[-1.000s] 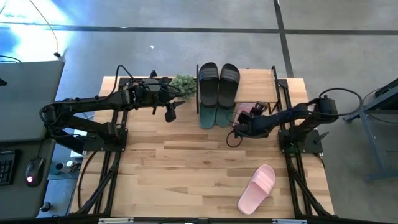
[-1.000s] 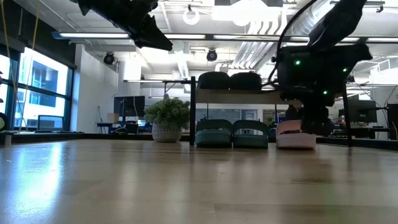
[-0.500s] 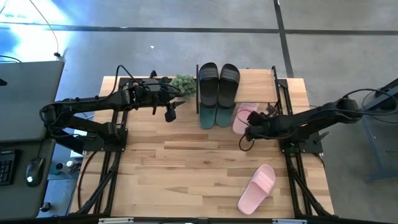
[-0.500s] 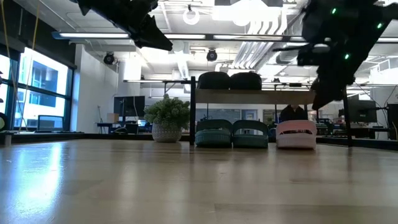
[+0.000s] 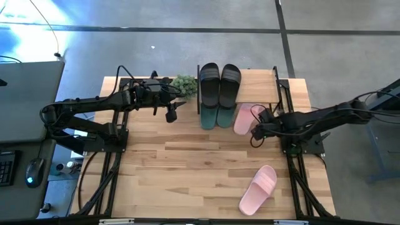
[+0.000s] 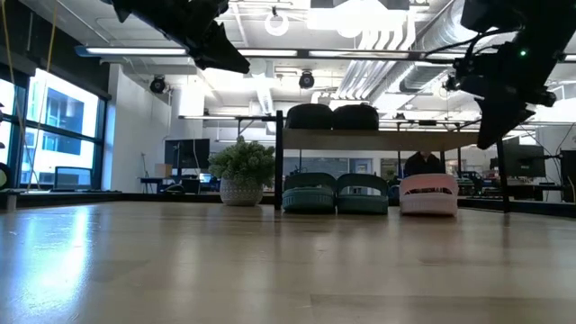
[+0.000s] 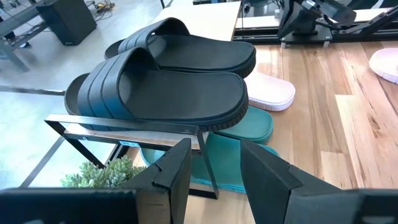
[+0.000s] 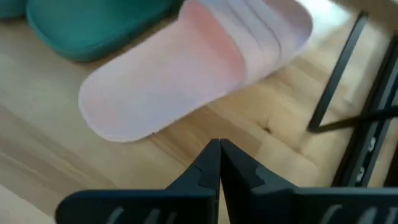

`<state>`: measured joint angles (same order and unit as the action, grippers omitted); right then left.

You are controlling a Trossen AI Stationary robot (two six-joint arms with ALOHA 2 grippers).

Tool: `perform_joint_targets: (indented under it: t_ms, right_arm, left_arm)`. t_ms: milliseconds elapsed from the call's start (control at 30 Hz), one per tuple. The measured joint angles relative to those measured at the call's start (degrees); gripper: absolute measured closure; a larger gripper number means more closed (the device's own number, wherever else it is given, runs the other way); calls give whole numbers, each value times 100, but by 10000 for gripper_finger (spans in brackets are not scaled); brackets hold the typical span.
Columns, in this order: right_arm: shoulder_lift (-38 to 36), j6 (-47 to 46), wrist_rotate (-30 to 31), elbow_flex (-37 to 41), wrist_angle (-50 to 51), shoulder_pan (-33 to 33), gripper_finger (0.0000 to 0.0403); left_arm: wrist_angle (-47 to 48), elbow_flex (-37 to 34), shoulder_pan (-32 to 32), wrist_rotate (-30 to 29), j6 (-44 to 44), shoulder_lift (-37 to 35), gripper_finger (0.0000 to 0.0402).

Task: Pick and place slides into the shelf
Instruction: Put the left pink slide under the shelf

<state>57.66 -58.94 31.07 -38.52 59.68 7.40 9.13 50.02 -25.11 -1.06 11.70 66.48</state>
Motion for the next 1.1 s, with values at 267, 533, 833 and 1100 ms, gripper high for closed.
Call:
perform_joint_targets:
  t_ms: [267, 533, 833, 1100]
  right_arm:
    - [380, -421, 177, 237, -171, -101, 403]
    - [-188, -392, 296, 2009, -2360, -293, 403]
    - [-396, -393, 836, 2634, -3214, -731, 403]
    - [-305, -250, 988, 2629, -4016, -1152, 403]
  left_arm:
    - [-2, 0, 0, 0, 0, 0, 279]
    - [-2, 0, -1, 1, 0, 0, 279]
    - [-2, 0, 0, 0, 0, 0, 279]
    - [-2, 0, -2, 0, 0, 0, 279]
